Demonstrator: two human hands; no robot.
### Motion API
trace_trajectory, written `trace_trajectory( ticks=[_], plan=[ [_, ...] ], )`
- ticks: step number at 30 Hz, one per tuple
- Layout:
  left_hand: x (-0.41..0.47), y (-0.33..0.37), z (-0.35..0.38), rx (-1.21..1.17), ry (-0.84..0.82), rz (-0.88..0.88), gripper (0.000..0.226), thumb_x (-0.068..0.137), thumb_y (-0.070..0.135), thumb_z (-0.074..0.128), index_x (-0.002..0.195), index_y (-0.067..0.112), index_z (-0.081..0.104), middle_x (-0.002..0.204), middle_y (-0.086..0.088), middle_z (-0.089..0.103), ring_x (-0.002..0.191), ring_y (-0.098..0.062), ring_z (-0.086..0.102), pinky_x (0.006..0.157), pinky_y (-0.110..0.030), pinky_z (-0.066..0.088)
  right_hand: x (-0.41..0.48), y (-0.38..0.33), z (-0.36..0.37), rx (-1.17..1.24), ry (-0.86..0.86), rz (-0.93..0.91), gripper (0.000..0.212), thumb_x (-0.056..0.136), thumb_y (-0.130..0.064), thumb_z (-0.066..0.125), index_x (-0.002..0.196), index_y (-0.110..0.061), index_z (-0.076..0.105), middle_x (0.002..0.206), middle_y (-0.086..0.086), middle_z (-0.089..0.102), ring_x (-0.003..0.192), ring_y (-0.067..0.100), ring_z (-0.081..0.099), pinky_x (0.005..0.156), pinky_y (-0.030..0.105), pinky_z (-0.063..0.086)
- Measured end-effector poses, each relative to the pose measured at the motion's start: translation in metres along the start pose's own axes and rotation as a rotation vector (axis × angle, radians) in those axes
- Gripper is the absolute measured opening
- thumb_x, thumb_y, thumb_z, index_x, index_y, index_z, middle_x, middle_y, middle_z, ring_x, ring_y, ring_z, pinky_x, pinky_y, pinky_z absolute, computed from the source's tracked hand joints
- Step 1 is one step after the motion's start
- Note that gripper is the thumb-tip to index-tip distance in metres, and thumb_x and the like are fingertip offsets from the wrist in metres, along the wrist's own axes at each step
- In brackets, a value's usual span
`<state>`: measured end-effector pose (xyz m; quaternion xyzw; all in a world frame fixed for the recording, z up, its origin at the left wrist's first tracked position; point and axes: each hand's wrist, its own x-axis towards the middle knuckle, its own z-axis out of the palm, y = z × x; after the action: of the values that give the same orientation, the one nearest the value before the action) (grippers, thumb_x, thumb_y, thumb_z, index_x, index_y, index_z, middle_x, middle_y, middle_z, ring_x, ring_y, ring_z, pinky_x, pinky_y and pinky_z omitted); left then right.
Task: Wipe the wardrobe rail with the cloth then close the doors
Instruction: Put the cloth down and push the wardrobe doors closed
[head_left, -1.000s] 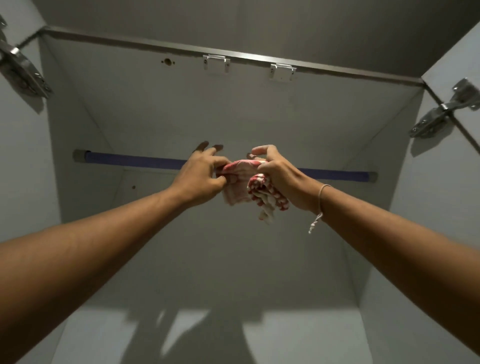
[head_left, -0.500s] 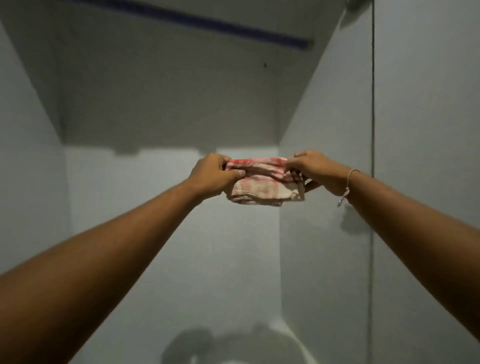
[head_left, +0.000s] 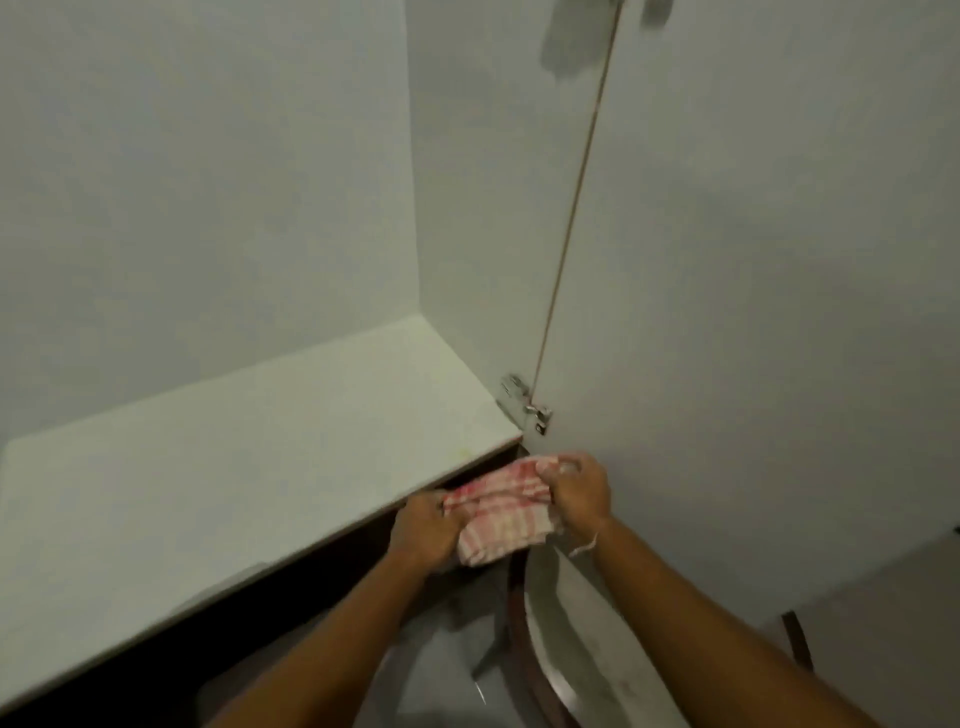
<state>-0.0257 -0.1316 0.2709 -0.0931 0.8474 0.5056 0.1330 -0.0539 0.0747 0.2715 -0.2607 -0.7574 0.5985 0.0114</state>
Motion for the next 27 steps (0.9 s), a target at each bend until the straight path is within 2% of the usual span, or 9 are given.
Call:
trace_trajectory(
  ticks=[3, 6, 8, 15, 17, 19, 21, 24, 27],
  plan=[
    [0.026, -0.074, 0.083, -0.087, -0.098, -0.121, 0.018, 0.077, 0.035, 0.07, 0.074, 0.018, 0.075, 0.061, 0.007, 0.071, 0.06, -0.005, 0.067, 0.064, -0.041, 0.057, 0.033, 0.111, -0.009, -0.081, 0.008, 0.068, 0.019, 0.08, -0.012, 0.075, 0.098, -0.009, 0.07, 0.095, 0.011, 0.071, 0.095, 0.035, 0.068, 0.086, 0.045, 0.057],
    [0.053, -0.135, 0.156, -0.077, -0.136, -0.329, 0.028, 0.082, 0.028, 0.067, 0.104, 0.012, 0.07, 0.095, -0.014, 0.073, 0.089, -0.032, 0.071, 0.079, -0.049, 0.058, 0.066, 0.2, -0.014, -0.187, 0.014, 0.122, 0.016, 0.078, -0.003, 0.075, 0.094, -0.002, 0.072, 0.093, 0.021, 0.072, 0.094, 0.039, 0.068, 0.088, 0.051, 0.055],
    [0.068, -0.171, 0.2, -0.103, -0.162, -0.408, 0.034, 0.083, 0.026, 0.064, 0.113, 0.011, 0.067, 0.111, -0.017, 0.069, 0.1, -0.037, 0.067, 0.086, -0.05, 0.056, 0.09, 0.249, -0.015, -0.244, 0.003, 0.18, 0.018, 0.078, -0.006, 0.077, 0.095, -0.001, 0.072, 0.1, 0.026, 0.073, 0.097, 0.04, 0.068, 0.09, 0.052, 0.054],
    [0.116, -0.245, 0.289, -0.216, -0.125, -0.561, 0.033, 0.083, 0.019, 0.066, 0.111, 0.001, 0.066, 0.115, -0.022, 0.066, 0.102, -0.039, 0.065, 0.088, -0.051, 0.056, 0.155, 0.35, -0.006, -0.399, 0.008, 0.199, 0.022, 0.078, -0.026, 0.079, 0.091, -0.009, 0.076, 0.102, 0.019, 0.075, 0.099, 0.036, 0.068, 0.089, 0.039, 0.053],
    [0.127, -0.257, 0.301, -0.305, -0.119, -0.614, 0.031, 0.084, 0.011, 0.064, 0.112, -0.001, 0.065, 0.117, -0.024, 0.066, 0.103, -0.041, 0.064, 0.091, -0.05, 0.054, 0.164, 0.367, -0.003, -0.378, 0.042, 0.212, 0.028, 0.079, -0.03, 0.079, 0.095, -0.009, 0.074, 0.104, 0.018, 0.075, 0.102, 0.034, 0.068, 0.091, 0.037, 0.051],
    [0.129, -0.257, 0.303, -0.426, -0.107, -0.67, 0.035, 0.087, 0.004, 0.061, 0.122, 0.001, 0.059, 0.118, -0.021, 0.062, 0.1, -0.037, 0.061, 0.082, -0.042, 0.055, 0.165, 0.374, -0.004, -0.335, 0.068, 0.244, 0.038, 0.08, -0.034, 0.077, 0.106, -0.007, 0.071, 0.109, 0.018, 0.072, 0.106, 0.034, 0.066, 0.096, 0.038, 0.05],
    [0.115, -0.247, 0.293, -0.306, -0.124, -0.583, 0.047, 0.088, 0.013, 0.063, 0.134, 0.009, 0.051, 0.13, -0.018, 0.059, 0.107, -0.034, 0.06, 0.078, -0.039, 0.056, 0.155, 0.371, -0.013, -0.292, 0.083, 0.268, 0.045, 0.084, -0.032, 0.073, 0.119, -0.005, 0.066, 0.116, 0.019, 0.069, 0.111, 0.035, 0.064, 0.1, 0.042, 0.049],
    [0.074, -0.233, 0.263, 0.091, -0.16, -0.341, 0.068, 0.09, 0.032, 0.061, 0.148, 0.016, 0.031, 0.147, -0.013, 0.048, 0.132, -0.031, 0.05, 0.106, -0.039, 0.044, 0.119, 0.353, -0.043, -0.331, 0.122, 0.27, 0.043, 0.093, -0.024, 0.059, 0.13, -0.003, 0.058, 0.128, 0.023, 0.064, 0.118, 0.039, 0.059, 0.101, 0.04, 0.045],
    [0.023, -0.196, 0.213, 0.292, -0.131, -0.136, 0.067, 0.091, 0.042, 0.055, 0.149, 0.022, 0.028, 0.15, -0.008, 0.044, 0.136, -0.026, 0.046, 0.108, -0.04, 0.041, 0.062, 0.322, -0.09, -0.335, 0.173, 0.304, 0.038, 0.097, -0.013, 0.048, 0.134, -0.004, 0.055, 0.136, 0.023, 0.059, 0.122, 0.041, 0.056, 0.103, 0.041, 0.043]
  ],
)
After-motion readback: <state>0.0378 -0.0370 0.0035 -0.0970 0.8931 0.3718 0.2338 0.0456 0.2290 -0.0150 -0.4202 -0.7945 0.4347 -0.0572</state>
